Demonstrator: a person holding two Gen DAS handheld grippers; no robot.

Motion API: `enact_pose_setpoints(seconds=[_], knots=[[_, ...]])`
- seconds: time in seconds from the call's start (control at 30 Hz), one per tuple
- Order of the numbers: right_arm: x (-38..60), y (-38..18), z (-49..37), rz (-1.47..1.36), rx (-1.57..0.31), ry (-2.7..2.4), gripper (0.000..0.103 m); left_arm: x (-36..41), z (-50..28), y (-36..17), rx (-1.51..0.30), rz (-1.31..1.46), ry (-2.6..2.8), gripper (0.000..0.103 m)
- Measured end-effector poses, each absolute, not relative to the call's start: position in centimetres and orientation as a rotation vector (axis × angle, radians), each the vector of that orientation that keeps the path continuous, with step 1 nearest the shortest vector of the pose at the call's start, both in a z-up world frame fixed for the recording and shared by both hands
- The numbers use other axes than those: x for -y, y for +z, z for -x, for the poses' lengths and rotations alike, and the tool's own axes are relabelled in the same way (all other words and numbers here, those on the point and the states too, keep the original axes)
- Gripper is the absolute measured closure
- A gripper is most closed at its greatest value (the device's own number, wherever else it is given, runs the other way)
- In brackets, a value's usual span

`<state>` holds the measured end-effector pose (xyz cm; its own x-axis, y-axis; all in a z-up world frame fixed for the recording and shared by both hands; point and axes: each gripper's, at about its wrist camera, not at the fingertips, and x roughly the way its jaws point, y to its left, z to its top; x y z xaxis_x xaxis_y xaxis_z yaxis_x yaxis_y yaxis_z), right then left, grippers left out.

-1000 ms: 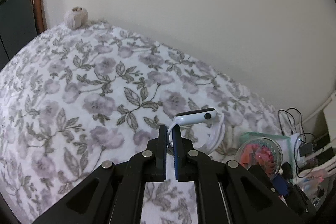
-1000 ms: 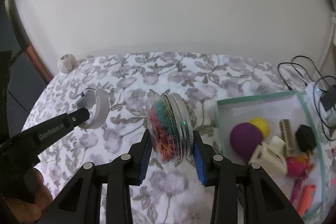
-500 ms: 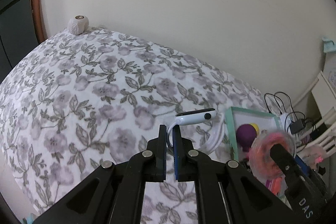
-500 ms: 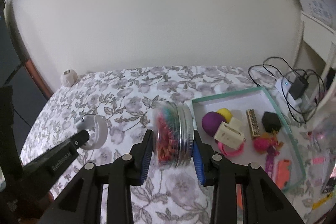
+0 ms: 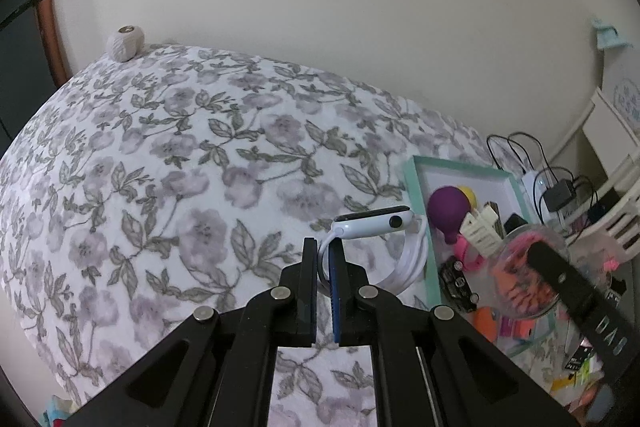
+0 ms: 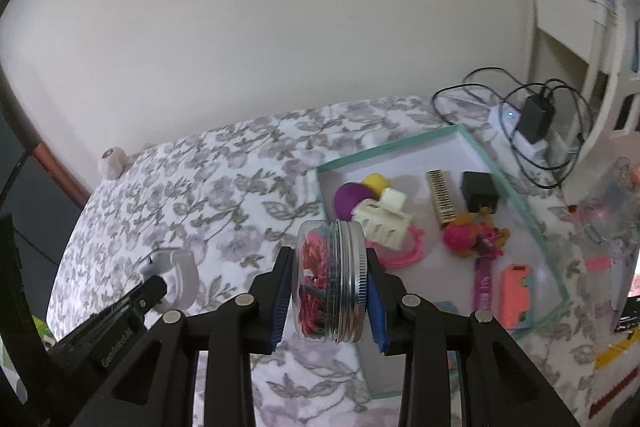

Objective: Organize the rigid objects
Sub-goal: 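Carry the smartwatch and bead jar over the tray and lower them inside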

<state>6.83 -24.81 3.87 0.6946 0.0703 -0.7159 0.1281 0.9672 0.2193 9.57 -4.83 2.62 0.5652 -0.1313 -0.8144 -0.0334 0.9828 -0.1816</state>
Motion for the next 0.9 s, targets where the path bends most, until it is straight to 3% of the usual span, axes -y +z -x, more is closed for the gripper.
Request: enact_pose_setpoints(seconds=[0.47, 0.9], knots=[[35.1, 5.8, -3.4, -0.358, -0.701, -0.266, 0.067, 12.9, -8.3, 3.9, -0.914, 0.071, -0.261, 0.098], [37.2, 3.9, -4.5, -0.334, -0.727, -0.304, 0.067, 20.1, -8.7, 2.1, -0.87, -0.067, -0.38, 0.098]])
